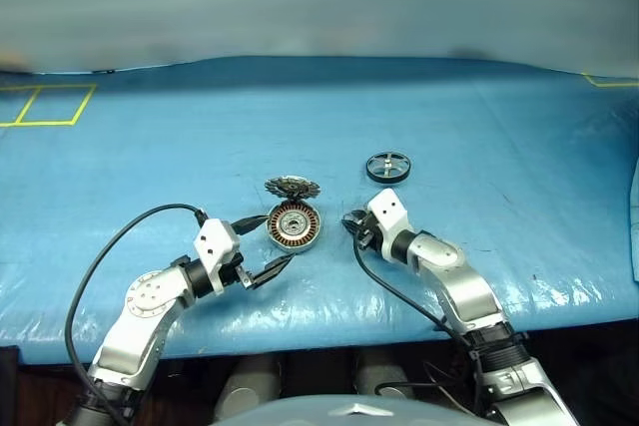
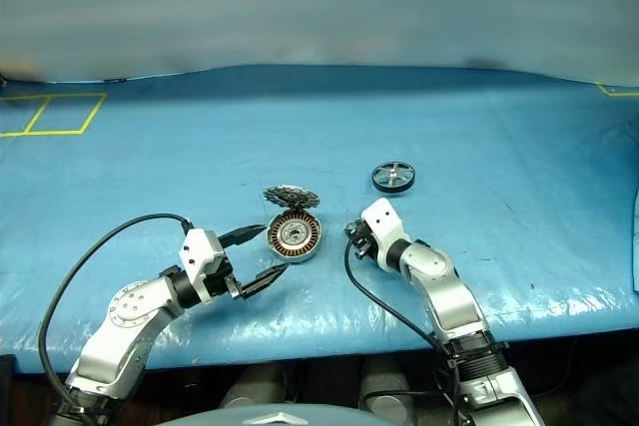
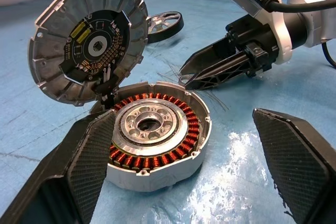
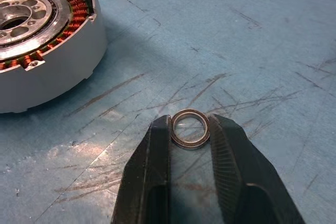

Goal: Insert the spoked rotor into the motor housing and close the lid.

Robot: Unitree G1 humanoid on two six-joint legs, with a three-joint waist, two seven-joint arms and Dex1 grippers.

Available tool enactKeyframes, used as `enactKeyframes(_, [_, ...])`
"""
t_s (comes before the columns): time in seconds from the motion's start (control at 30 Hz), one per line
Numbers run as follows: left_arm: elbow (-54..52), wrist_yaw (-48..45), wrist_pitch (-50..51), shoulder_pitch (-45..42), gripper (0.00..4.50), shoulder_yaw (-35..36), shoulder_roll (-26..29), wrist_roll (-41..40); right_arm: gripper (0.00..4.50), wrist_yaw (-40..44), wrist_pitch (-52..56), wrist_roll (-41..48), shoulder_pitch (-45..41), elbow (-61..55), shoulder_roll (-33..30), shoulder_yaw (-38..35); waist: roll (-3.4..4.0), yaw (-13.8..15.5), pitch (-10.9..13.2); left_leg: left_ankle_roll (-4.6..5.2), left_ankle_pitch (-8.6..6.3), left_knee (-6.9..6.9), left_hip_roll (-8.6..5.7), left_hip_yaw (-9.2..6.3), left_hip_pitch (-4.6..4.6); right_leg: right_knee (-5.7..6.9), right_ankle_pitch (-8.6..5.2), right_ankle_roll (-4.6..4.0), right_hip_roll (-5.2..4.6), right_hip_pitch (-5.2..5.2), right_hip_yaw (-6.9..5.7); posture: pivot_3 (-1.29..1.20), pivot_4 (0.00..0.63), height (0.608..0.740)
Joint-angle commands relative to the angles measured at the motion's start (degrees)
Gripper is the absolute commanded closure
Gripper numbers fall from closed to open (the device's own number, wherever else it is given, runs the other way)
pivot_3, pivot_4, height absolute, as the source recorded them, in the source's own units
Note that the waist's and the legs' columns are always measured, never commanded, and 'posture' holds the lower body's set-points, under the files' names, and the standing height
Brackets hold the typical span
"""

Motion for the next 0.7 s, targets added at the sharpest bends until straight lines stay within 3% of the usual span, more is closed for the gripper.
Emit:
enactKeyframes(0.03, [-2.99,0.02,-0.78,0.39,0.04,1.41,-0.03,0.01,3.56,0.42,1.51,-0.28,1.92,-0.92,-0.92,0.18,-0.01,0.08,0.0,0.0,0.0,0.0,0.0,0.0,0.0,0.0,0.0,0.0,0.0,0.0,-0.01,0.0,0.15,0.74])
enactKeyframes(0.3, [-1.82,-0.75,-2.34,1.79,0.04,1.22,0.07,0.88,3.76,3.87,3.04,1.29,4.65,-14.2,-4.37,1.12,0.01,-0.05,0.03,-0.01,-0.02,-0.03,0.0,-0.02,-0.1,-0.03,-0.01,0.0,-0.02,-0.07,-0.02,0.0,0.15,0.74])
enactKeyframes(0.43, [-0.97,-1.7,-4.25,2.68,0.04,1.04,0.23,1.72,3.76,6.56,4.97,1.43,4.58,-21.76,-5.6,5.21,0.02,-0.12,0.04,-0.06,-0.04,-0.04,0.09,-0.01,-0.1,0.0,-0.04,-0.04,-0.01,-0.1,-0.02,0.0,0.15,0.74])
enactKeyframes(0.7, [0.53,-0.92,-7.25,3.12,0.04,1.21,-0.29,3.93,3.76,4.71,3.23,-1.56,-1.36,-14.54,0.54,11.79,0.0,0.01,0.04,-0.12,-0.08,-0.03,0.12,-0.07,-0.1,-0.04,-0.08,-0.1,0.01,-0.1,-0.12,0.0,0.15,0.74])
